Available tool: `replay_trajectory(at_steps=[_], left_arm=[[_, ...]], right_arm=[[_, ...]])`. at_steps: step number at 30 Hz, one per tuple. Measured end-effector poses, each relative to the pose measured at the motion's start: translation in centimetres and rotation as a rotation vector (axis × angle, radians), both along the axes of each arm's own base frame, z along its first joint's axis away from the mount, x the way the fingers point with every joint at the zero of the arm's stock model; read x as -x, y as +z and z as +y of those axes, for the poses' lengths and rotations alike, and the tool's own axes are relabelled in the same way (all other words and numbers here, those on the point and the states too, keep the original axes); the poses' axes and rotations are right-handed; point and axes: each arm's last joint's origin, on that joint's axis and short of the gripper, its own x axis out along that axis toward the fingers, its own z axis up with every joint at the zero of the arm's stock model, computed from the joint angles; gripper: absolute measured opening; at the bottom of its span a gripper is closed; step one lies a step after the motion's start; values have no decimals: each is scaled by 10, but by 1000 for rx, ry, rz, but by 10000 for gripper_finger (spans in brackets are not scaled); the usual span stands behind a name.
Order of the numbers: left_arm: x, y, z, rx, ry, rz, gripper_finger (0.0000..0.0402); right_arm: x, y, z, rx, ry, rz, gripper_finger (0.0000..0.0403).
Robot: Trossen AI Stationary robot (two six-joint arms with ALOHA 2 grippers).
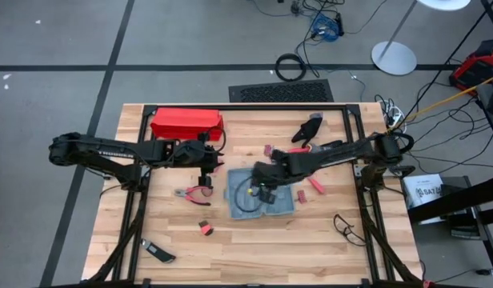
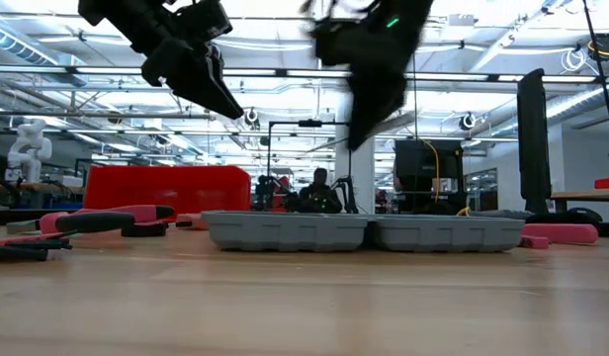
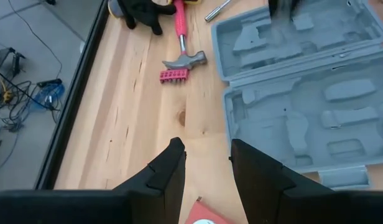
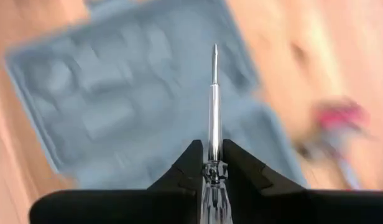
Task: Prefit tool cases
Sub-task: Remove the transparent flat screwdriver from the gray pre-fit tool case, then put the orange hammer into the gray pre-fit tool case
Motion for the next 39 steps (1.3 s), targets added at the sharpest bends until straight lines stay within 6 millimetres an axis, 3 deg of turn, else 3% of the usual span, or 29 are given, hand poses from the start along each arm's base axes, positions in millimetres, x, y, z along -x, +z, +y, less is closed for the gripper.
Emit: replay_trajectory(at_steps=[3, 7, 11, 14, 17, 22, 29, 39], left_arm=[[0, -1, -4, 1, -17, 8, 135], [0, -1, -11, 7, -43, 11, 135], [0, -1, -16, 20, -52, 8, 135], [0, -1, -18, 20, -61, 3, 135], [-2, 1, -19, 20, -62, -24, 135], [-4, 5, -19, 14, -66, -68, 135], [-5, 5, -19, -1, -77, -70, 135], [-7, 9, -19, -1, -76, -120, 135]], right_arm=[[31, 11, 3, 8, -84, 44, 34], [72, 10, 3, -24, -222, -16, 34], [114, -20, -1, -30, -411, -39, 34], [131, -50, -2, -86, -511, -121, 34], [138, -77, -2, -148, -528, -218, 34], [149, -99, -6, -140, -568, -235, 60], [148, -94, -5, -158, -560, -271, 106], [150, -60, 4, -176, -462, -461, 95]])
